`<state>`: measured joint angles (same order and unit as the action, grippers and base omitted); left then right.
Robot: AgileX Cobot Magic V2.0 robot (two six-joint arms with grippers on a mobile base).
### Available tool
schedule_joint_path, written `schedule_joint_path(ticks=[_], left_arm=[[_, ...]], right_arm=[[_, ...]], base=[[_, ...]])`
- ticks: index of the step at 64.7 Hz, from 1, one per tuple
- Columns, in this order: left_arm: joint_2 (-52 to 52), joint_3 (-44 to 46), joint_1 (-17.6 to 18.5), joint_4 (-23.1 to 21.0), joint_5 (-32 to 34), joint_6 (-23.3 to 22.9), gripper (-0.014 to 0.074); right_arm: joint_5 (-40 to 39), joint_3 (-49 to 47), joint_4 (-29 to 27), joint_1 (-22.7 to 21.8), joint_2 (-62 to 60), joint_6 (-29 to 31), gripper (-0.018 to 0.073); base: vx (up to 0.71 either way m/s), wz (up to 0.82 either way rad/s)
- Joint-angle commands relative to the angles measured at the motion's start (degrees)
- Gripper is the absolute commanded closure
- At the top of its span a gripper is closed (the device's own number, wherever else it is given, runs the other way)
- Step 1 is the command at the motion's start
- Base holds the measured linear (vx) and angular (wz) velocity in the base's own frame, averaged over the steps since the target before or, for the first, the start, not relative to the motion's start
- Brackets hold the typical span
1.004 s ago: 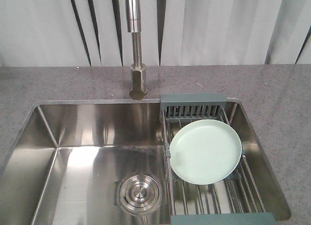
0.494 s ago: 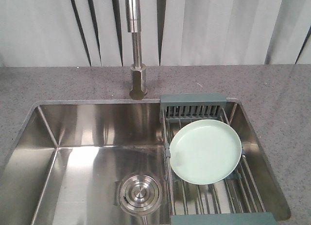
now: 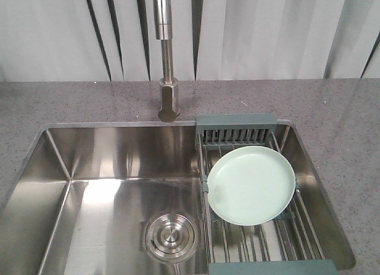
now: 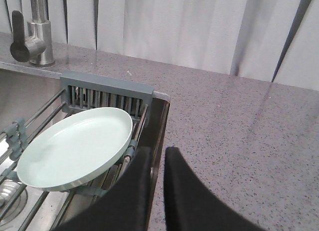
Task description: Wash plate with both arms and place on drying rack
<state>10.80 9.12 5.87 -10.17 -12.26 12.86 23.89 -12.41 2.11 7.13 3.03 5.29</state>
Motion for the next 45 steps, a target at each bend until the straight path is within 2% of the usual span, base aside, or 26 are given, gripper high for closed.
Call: schedule_joint_path(ticks=[1, 21, 45], left_arm=[[0.55, 1.52, 0.09, -0.69, 4.31, -0.38, 0.0598], [0.51, 1.41, 0.09, -0.69, 4.31, -0.38, 0.0598], [-0.65, -4.22, -0.72, -0.62, 4.04, -0.28, 0.0598]], right_arm=[[-4.75, -1.45, 0.0, -0.17, 0.97, 0.23, 0.0571], [-4.75, -1.45, 0.0, -0.17, 0.97, 0.23, 0.0568], [-4.75, -1.45, 0.0, -0.17, 0.97, 0.23, 0.0568]], base=[[0.0, 0.0], [0.0, 0.0], [0.0, 0.0]])
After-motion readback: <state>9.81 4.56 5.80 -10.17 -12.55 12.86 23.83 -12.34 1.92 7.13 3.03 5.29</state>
